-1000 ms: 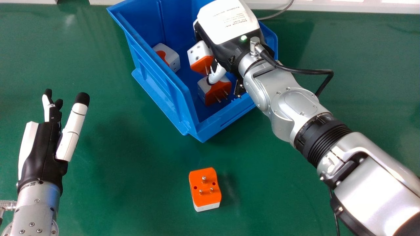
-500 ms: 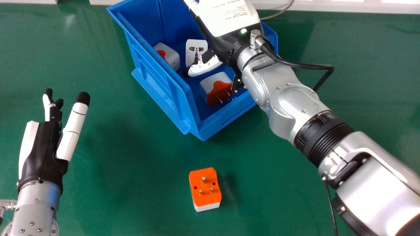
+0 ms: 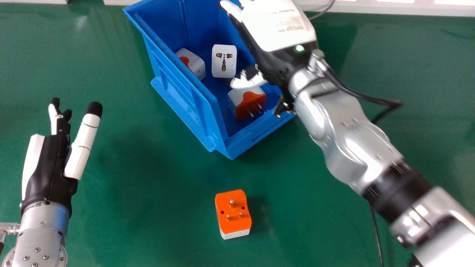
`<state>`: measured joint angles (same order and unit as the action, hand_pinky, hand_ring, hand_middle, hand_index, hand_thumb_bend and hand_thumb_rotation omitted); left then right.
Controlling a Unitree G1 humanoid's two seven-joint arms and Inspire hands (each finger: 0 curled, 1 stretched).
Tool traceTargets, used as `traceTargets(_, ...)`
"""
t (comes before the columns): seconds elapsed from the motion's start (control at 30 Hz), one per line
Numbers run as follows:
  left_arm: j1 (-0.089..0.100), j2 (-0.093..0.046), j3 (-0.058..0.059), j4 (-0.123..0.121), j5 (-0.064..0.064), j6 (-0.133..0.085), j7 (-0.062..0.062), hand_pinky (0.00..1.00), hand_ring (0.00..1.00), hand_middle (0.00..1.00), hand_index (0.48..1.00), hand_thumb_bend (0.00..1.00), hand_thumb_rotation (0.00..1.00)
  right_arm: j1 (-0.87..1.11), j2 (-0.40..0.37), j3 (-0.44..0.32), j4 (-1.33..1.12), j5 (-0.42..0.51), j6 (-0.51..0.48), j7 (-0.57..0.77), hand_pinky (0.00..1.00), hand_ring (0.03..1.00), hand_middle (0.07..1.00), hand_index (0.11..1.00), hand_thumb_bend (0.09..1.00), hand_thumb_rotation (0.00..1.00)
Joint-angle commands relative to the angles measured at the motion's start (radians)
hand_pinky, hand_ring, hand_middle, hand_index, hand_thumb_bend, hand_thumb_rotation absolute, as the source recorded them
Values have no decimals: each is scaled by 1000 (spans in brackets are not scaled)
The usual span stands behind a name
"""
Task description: Pick all objects and put in blue box
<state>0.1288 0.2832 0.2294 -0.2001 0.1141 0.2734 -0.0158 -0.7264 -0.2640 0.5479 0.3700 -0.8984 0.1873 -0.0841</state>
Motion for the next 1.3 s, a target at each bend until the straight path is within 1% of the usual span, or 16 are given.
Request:
traceTargets(0.0, -1, 9, 2, -14, 10, -5, 3, 1000, 1000, 1000, 1000, 713, 1000, 62, -13, -34, -116, -5, 11, -25, 969, 978, 974, 905, 375, 13)
traceTargets(0.07, 0, 10, 0, -17, 15, -6, 4, 1000, 1000, 1000, 1000, 715, 1000, 140, -18, -49, -211, -21, 31, -35, 974, 978, 973, 908, 368, 6)
traceTargets(0.27, 4, 15, 4, -17, 12, -15, -1, 1000, 1000, 1000, 1000, 714, 1000, 373, -14, -81, -467, -58, 84, -45, 970, 977, 971, 910, 359, 22)
traceTargets(0.4, 2, 14, -1, -13, 21, -25, 6, 1000, 1000, 1000, 1000, 717, 1000, 615, -25, -90, -674, -89, 92, -48, 960, 973, 965, 908, 364, 14)
traceTargets(0.47, -2, 14, -3, -5, 23, -33, 10, 1000, 1000, 1000, 1000, 715, 1000, 703, -35, -92, -743, -97, 82, -33, 957, 971, 964, 909, 362, 16)
traceTargets(0.57, -5, 15, -7, 6, 29, -48, 17, 1000, 1000, 1000, 1000, 722, 1000, 822, -52, -87, -817, -118, 59, -19, 941, 963, 961, 907, 351, 70)
traceTargets(0.67, -6, 13, -11, 10, 37, -63, 21, 1000, 1000, 1000, 1000, 734, 1000, 908, -72, -78, -860, -140, 34, -8, 928, 953, 952, 903, 344, 177)
traceTargets(0.7, -5, 11, -11, 12, 40, -70, 23, 1000, 1000, 1000, 1000, 735, 1000, 932, -78, -75, -873, -146, 25, -1, 928, 952, 951, 903, 343, 190)
traceTargets(0.77, -5, 10, -12, 19, 45, -86, 26, 1000, 1000, 1000, 1000, 737, 1000, 974, -84, -73, -898, -155, 9, 19, 916, 944, 944, 903, 348, 256)
traceTargets(0.83, -4, 10, -12, 26, 47, -98, 29, 1000, 1000, 1000, 1000, 738, 1000, 1010, -90, -73, -918, -153, -8, 38, 912, 943, 944, 904, 354, 284)
traceTargets(0.97, -1, 5, -12, 31, 50, -117, 35, 1000, 1000, 1000, 1000, 737, 1000, 1061, -108, -74, -926, -136, -56, 57, 906, 940, 944, 903, 356, 296)
traceTargets(1.07, -2, 2, -12, 40, 50, -132, 38, 1000, 1000, 1000, 1000, 727, 1000, 1077, -115, -70, -915, -130, -93, 73, 890, 932, 940, 898, 355, 327)
traceTargets(1.2, -7, 2, -12, 53, 50, -146, 41, 1000, 1000, 1000, 1000, 721, 1000, 1068, -103, -63, -892, -131, -121, 97, 883, 929, 937, 894, 357, 344)
traceTargets(1.27, -6, 2, -12, 54, 50, -148, 41, 1000, 1000, 1000, 1000, 720, 1000, 1061, -96, -59, -882, -133, -128, 105, 883, 929, 936, 892, 357, 345)
